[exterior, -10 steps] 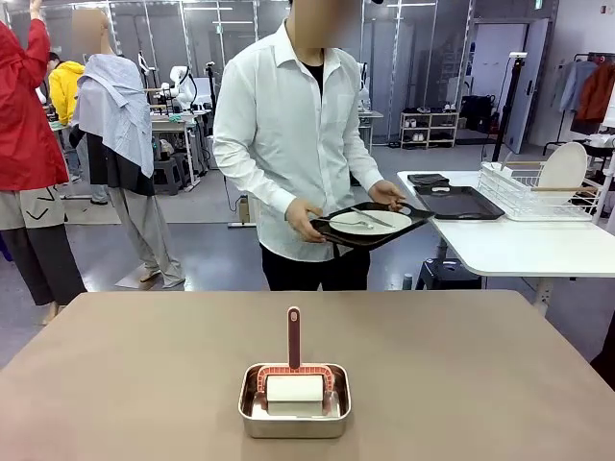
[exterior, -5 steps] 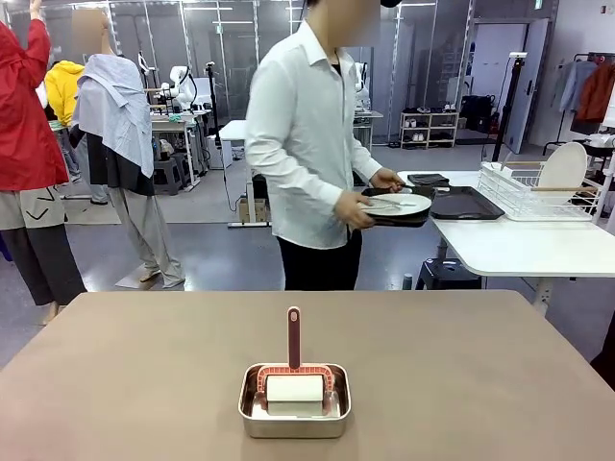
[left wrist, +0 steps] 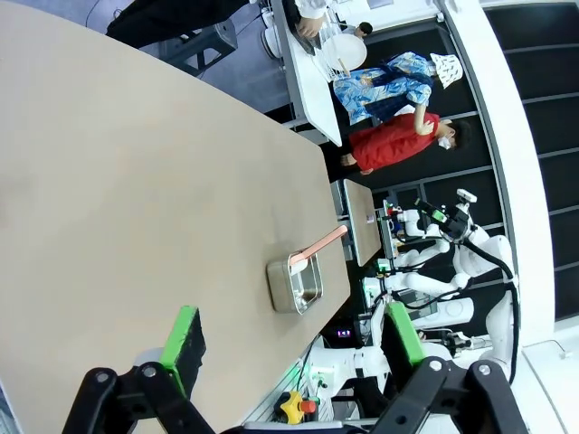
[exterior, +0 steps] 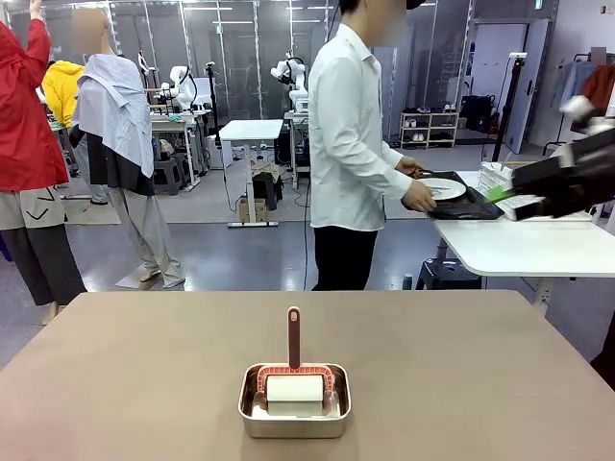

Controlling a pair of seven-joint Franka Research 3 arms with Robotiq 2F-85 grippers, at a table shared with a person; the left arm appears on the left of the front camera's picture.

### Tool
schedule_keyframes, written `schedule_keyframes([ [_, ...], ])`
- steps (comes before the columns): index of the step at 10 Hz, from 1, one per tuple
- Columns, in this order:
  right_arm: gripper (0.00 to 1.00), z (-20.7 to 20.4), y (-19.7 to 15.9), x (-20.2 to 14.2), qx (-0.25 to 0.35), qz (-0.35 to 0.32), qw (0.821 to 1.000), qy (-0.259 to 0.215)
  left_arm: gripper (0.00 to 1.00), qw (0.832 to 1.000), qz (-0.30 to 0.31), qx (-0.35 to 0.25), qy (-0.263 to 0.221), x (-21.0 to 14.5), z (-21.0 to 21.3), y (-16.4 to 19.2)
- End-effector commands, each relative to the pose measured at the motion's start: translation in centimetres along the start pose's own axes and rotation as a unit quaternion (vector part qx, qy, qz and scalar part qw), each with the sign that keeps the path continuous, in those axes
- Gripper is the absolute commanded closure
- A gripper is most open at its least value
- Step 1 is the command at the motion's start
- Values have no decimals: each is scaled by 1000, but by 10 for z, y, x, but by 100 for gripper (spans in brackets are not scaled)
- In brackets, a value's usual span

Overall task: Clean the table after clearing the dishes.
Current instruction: When the right (or left) Handle tray is removed, use the right hand (or left hand) to clean the right (or left) side of the table with the Lint Roller.

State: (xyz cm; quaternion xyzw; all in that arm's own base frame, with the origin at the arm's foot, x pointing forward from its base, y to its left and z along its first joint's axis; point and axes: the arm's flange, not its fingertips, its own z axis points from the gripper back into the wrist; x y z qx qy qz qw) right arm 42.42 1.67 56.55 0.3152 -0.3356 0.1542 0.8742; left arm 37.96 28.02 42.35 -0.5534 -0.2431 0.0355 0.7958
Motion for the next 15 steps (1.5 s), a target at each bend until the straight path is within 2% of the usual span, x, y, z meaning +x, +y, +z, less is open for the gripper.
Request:
schedule_keyframes([
  [1, 0, -60, 7, 10, -31, 72, 994, 82, 0, 1000, -2, 5, 2, -2, 2, -1],
  [3, 0, -134, 41, 3, 0, 128, 980, 154, 0, 1000, -2, 5, 2, -2, 2, -1],
  [5, 0, -180, 65, -11, 16, 171, 965, 200, 0, 1000, -2, 5, 2, -2, 2, -1],
  [7, 0, -193, 79, -17, 54, 185, 959, 206, 0, 1000, -2, 5, 2, -2, 2, -1],
  [8, 0, -194, 74, -27, 33, 173, 963, 206, 0, 1000, -2, 5, 2, -2, 2, -1],
  [15, 0, -196, 69, -24, 36, 171, 963, 206, 0, 1000, -2, 5, 2, -2, 2, -1],
])
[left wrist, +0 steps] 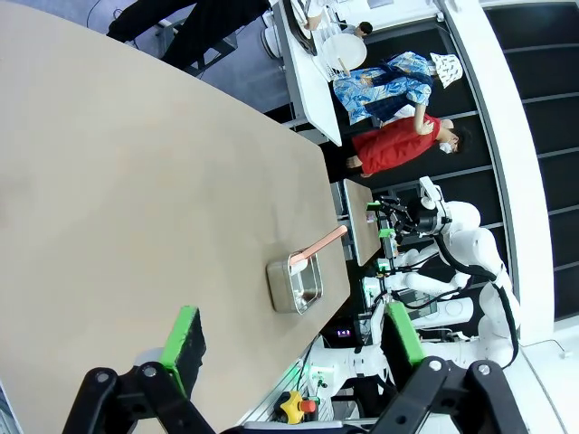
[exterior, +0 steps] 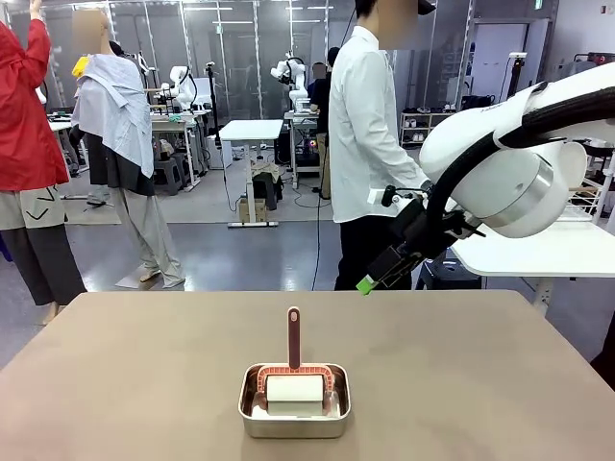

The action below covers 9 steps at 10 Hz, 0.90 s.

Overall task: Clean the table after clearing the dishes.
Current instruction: When the right (or left) Handle tray is removed, use the right hand (or left hand) to clean the right (or left) side of the table with the Lint Roller.

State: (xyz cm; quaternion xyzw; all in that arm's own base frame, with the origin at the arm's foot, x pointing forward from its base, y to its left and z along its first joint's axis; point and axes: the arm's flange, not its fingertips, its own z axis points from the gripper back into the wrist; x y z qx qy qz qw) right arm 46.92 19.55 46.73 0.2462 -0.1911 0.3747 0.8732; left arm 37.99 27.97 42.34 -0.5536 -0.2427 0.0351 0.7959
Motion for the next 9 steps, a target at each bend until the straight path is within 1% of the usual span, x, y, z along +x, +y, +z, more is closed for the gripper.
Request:
schedule_keyframes([
  [1, 0, 0, 7, 25, 14, 92, 996, 9, 0, 1000, -2, 5, 1, -2, 3, -1],
  [2, 0, -5, 13, 48, 24, 153, 987, 51, 0, 1000, -2, 5, 1, -2, 3, -1],
  [3, 0, -11, 22, 70, 32, 203, 975, 83, 0, 1000, -2, 5, 1, -2, 3, -1],
  [4, 0, -22, 33, 95, 43, 261, 958, 112, 0, 1000, -2, 5, 1, -2, 3, -1],
  [5, 0, -37, 44, 114, 50, 321, 935, 141, 0, 1000, -2, 5, 1, -2, 3, -1],
  [6, 0, -54, 52, 129, 36, 363, 914, 180, 0, 1000, -2, 5, 1, -2, 3, -1],
  [7, 0, -69, 59, 142, 27, 376, 903, 209, 0, 1000, -2, 5, 1, -2, 3, -1],
  [8, 0, -84, 67, 151, 41, 373, 896, 236, 0, 1000, -2, 5, 1, -2, 3, -1],
  [9, 0, -98, 75, 156, 59, 382, 886, 258, 0, 1000, -2, 5, 1, -2, 3, -1],
])
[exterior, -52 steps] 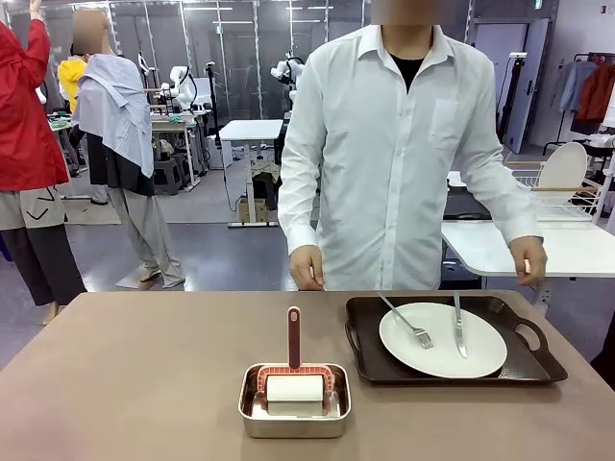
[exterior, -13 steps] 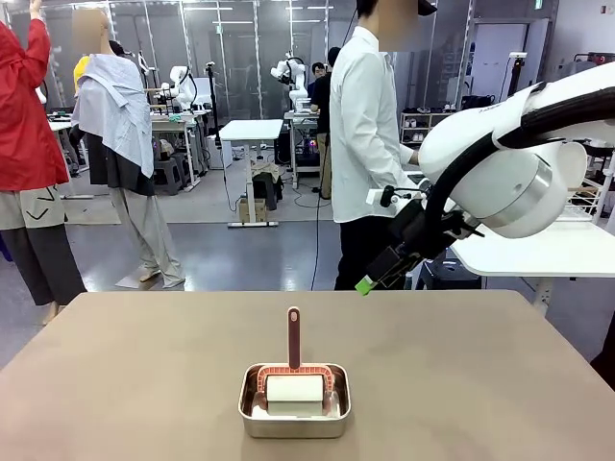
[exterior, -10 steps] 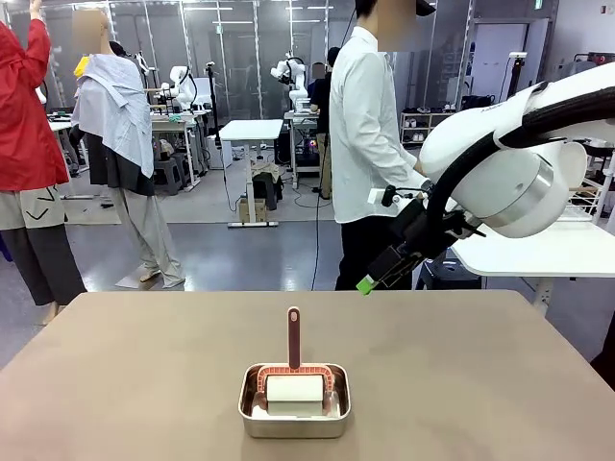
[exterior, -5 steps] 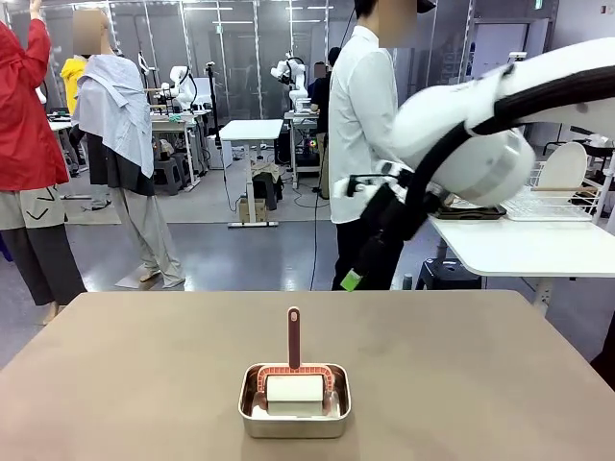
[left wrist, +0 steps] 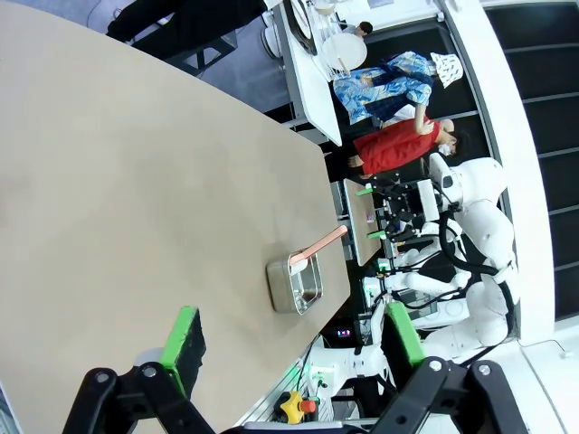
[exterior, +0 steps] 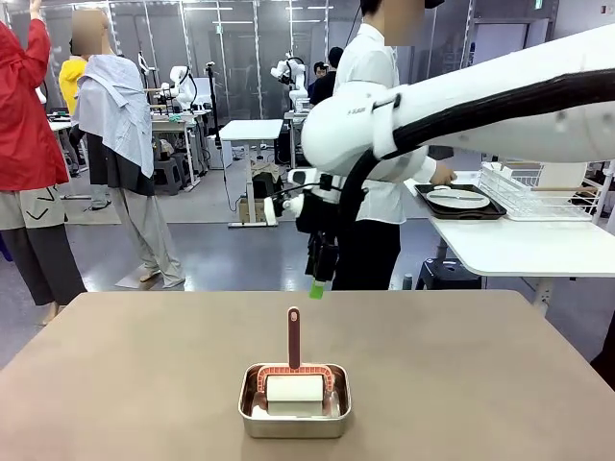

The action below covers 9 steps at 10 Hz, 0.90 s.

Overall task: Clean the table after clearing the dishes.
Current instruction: When the right (or left) Handle tray is removed, use the right hand (or left hand) to clean the right (or left) side of the table with the Lint Roller.

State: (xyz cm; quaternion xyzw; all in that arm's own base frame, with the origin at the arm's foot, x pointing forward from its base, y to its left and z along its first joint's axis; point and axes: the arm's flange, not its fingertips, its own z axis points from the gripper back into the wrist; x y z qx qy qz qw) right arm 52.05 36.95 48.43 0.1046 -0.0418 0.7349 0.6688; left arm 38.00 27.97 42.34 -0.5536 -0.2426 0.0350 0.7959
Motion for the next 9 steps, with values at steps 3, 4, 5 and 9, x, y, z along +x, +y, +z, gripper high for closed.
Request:
schedule_keyframes([
  [3, 0, -20, -12, 32, 58, -21, 998, 35, 0, 1000, -2, 5, 1, -2, 3, -1],
  [4, 0, -32, -10, 35, 76, -31, 996, 39, 0, 1000, -2, 5, 1, -2, 3, -1],
  [5, 0, -53, -3, 44, 98, -30, 993, 53, 0, 1000, -2, 5, 1, -2, 3, -1],
  [9, 0, -79, -5, 43, 129, -40, 988, 79, 0, 1000, -2, 5, 1, -2, 3, -1],
])
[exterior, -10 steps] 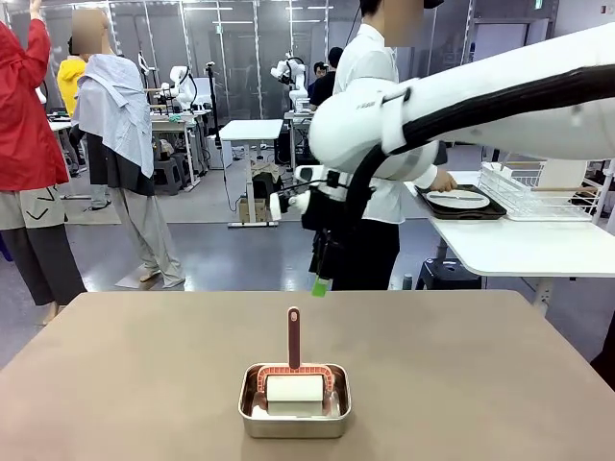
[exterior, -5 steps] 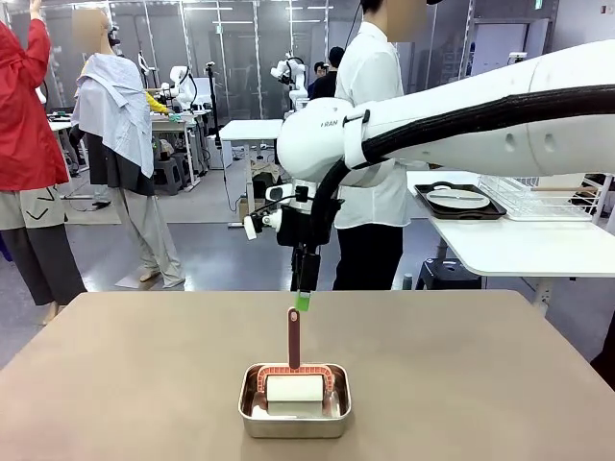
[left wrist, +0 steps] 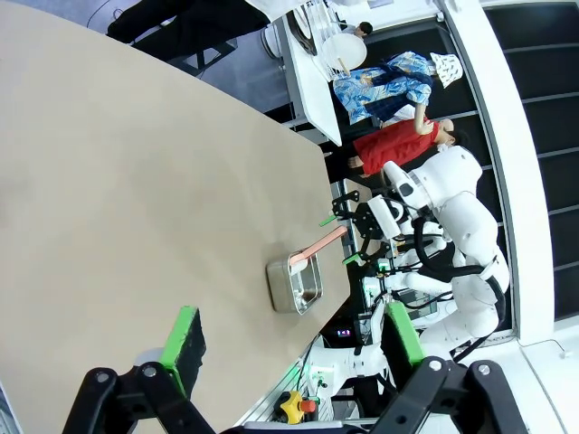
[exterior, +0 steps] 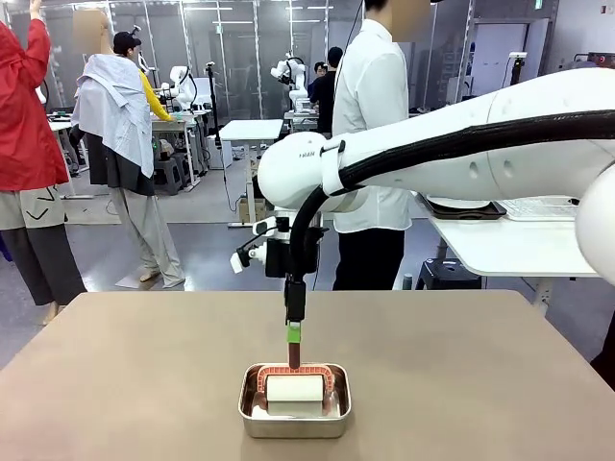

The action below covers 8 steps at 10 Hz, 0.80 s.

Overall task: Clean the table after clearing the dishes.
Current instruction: When the right (or left) Handle tray is removed, use the right hand (or left hand) to clean the right (or left) side of the table with the Lint Roller.

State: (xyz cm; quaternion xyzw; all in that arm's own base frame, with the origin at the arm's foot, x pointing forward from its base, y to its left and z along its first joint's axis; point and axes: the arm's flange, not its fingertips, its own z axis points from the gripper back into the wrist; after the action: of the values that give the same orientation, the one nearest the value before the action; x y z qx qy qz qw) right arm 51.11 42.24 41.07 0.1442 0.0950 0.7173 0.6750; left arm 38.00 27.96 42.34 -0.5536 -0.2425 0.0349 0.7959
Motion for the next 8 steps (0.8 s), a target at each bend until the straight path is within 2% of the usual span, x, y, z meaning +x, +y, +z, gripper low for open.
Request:
schedule_keyframes([
  [1, 0, 3, 0, 4, 8, -10, 1000, 20, 0, 1000, -2, 5, 1, -2, 3, -1],
  [5, 0, -13, 8, 5, 20, -7, 1000, 8, 0, 1000, -2, 5, 1, -2, 3, -1],
  [6, 6, -14, 6, 2, 21, -16, 1000, 9, 0, 1000, -2, 5, 1, -2, 3, -1],
  [7, 58, -15, 6, 1, 18, -12, 1000, 9, 0, 1000, -2, 5, 1, -2, 3, -1],
  [8, 64, -15, 6, 0, 23, -11, 1000, 13, 0, 1000, -2, 5, 1, -2, 3, -1],
])
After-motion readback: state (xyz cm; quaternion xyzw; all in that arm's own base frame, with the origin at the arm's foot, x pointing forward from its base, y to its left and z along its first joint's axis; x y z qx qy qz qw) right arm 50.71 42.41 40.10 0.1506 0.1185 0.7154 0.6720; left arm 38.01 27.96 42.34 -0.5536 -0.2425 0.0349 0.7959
